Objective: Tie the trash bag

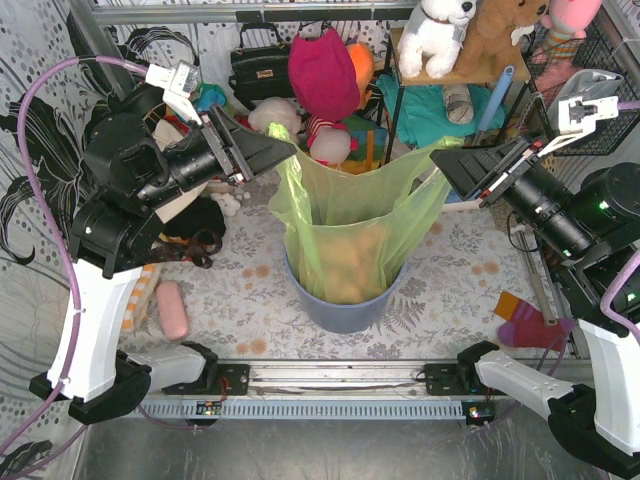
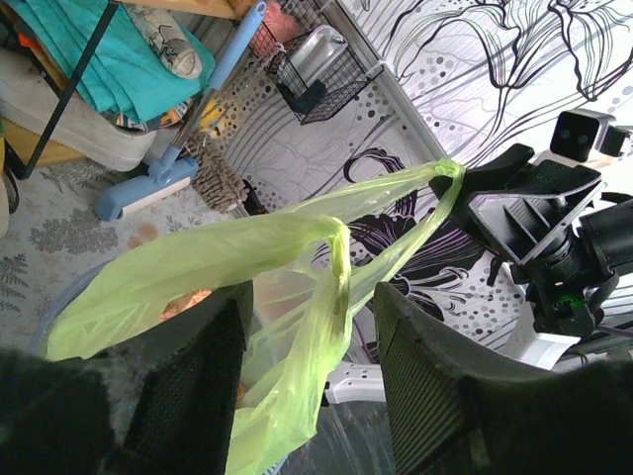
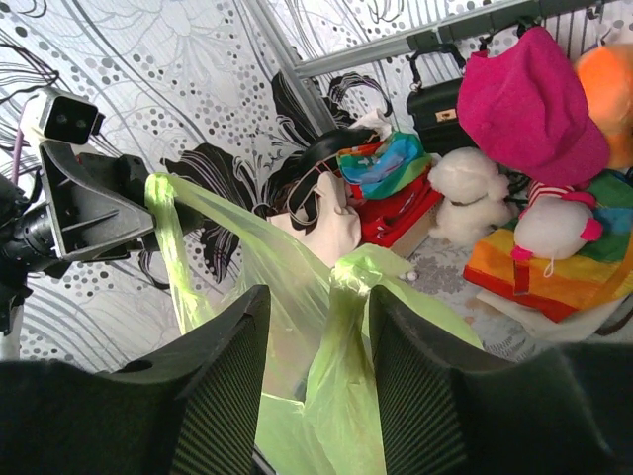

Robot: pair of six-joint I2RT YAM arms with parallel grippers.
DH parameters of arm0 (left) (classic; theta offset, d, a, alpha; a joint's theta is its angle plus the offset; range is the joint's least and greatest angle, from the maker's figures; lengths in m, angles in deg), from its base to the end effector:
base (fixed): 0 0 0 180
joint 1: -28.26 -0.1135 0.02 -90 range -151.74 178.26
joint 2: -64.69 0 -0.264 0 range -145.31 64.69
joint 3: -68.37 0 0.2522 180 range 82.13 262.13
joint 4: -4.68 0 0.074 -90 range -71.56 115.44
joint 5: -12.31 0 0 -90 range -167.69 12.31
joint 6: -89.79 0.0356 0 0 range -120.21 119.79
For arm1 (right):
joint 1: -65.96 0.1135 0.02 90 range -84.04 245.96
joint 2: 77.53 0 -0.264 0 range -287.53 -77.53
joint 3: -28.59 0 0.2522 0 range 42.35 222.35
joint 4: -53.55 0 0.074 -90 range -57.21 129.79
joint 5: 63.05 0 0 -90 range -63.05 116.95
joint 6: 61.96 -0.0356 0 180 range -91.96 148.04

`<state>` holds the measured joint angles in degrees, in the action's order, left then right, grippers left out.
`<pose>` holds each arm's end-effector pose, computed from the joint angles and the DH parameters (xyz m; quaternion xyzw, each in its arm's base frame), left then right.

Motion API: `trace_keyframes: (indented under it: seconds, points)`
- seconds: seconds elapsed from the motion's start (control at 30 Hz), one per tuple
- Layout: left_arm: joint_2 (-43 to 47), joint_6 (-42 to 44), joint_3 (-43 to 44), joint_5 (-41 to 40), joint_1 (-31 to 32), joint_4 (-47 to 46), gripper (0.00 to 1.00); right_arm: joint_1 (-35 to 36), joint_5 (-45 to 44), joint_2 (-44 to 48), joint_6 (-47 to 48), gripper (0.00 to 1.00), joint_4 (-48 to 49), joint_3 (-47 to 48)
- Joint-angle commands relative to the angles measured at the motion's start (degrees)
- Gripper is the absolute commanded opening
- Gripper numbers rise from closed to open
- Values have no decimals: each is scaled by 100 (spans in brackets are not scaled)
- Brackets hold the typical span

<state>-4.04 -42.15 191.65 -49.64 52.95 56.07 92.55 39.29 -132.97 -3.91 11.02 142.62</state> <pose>0.1527 -0.0886 0.5708 0.0740 0.6857 -0.5262 0.4974 0.0916 0.0543 0.5762 -0.0578 0.6013 0.4447 0.6613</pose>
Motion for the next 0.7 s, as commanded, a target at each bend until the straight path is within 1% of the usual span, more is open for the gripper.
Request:
trace_keyframes:
  seconds: [0.0, 0.23, 0.27, 0.33, 0.4, 0.43, 0.47, 0.57, 0.67]
  points:
    - [26, 98, 44, -37, -23, -236, 58, 2, -233, 12, 123, 45, -6, 71]
    - [-27, 20, 44, 61, -24, -393, 44, 4, -365, 71, 135, 43, -38, 8]
    - [-27, 11, 36, 75, -21, -410, 42, 4, -404, 85, 147, 40, -61, 14]
    - [-18, -9, 20, 101, -21, -450, 38, -1, -441, 102, 169, 31, -75, 27]
    - [-10, -26, 7, 146, -22, -514, 34, 4, -432, 88, 157, 15, -89, 63]
    - [4, -37, -7, 169, -18, -556, 28, 3, -422, 67, 145, 6, -99, 89]
    - [5, -41, -9, 221, -17, -608, 21, 4, -411, 47, 130, 0, -97, 122]
    - [40, -61, 42, 412, -20, -805, 0, 4, -281, -77, 106, 0, -45, 341]
    - [82, -264, 104, 746, -20, -1198, 0, -1, 40, -327, 45, 0, 85, 764]
